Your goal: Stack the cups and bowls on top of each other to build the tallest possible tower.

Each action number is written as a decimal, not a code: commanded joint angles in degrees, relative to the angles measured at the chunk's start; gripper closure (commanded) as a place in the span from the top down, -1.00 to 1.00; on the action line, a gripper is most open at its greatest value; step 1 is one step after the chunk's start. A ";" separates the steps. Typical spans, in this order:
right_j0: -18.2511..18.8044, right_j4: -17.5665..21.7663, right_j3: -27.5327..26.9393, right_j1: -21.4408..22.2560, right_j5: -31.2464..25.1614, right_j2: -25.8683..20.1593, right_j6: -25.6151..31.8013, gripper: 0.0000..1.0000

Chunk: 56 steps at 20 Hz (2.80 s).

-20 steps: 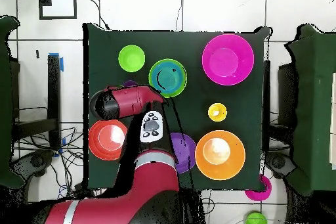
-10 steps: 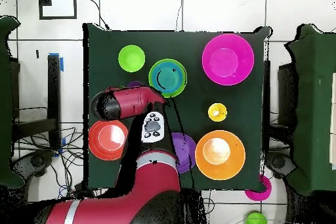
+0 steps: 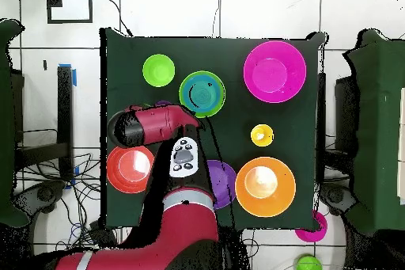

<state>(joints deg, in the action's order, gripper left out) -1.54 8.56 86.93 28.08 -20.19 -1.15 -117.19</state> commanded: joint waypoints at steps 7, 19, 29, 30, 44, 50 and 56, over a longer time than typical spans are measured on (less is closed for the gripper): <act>-2.57 -3.42 6.49 12.73 -15.83 -3.14 -4.17 -1.00; 3.93 -4.98 2.29 21.14 -33.75 -6.00 6.68 -1.00; 10.41 -3.21 -5.78 22.32 -45.74 -10.70 13.57 -1.00; 10.93 -2.78 -6.32 22.02 -45.87 -11.18 13.94 -1.00; 12.87 1.71 -19.46 14.73 -47.40 -14.68 13.96 -1.00; 12.29 5.88 -25.19 11.78 -49.15 -14.75 15.99 -1.00; 13.11 8.72 -25.24 11.07 -48.29 -15.08 17.91 -1.00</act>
<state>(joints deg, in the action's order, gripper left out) 11.37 11.73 63.39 43.44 -62.29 -11.15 -116.97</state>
